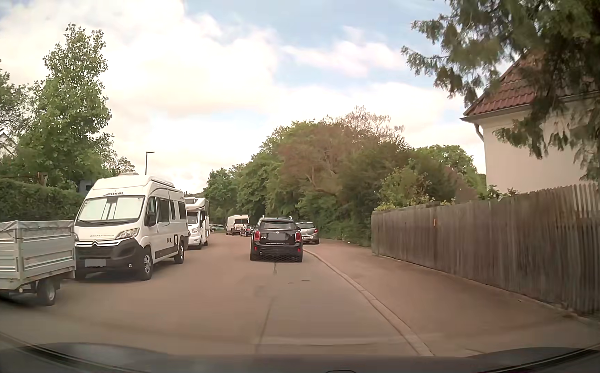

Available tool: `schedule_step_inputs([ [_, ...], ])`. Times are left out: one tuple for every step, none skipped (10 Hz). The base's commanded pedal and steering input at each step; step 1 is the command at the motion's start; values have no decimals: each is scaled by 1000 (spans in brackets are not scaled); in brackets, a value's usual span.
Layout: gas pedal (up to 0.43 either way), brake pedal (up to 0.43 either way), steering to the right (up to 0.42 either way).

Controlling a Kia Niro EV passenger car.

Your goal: Follow the waypoints while adhering to traffic rules and regulations

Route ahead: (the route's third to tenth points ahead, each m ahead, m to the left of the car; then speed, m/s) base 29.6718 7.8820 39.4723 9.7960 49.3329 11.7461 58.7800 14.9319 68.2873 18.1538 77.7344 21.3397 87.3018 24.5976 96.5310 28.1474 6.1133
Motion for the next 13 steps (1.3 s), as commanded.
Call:
schedule_step_inputs([
  [98,0,-31],
  [98,0,-34],
  [98,0,-30],
  [98,0,-29],
  [98,0,-28],
  [98,0,-23],
  [98,0,-23],
  [98,0,-23],
  [98,0,-25],
  [87,0,-28],
  [87,0,-35],
  [87,0,-43],
  [87,0,-49],
])
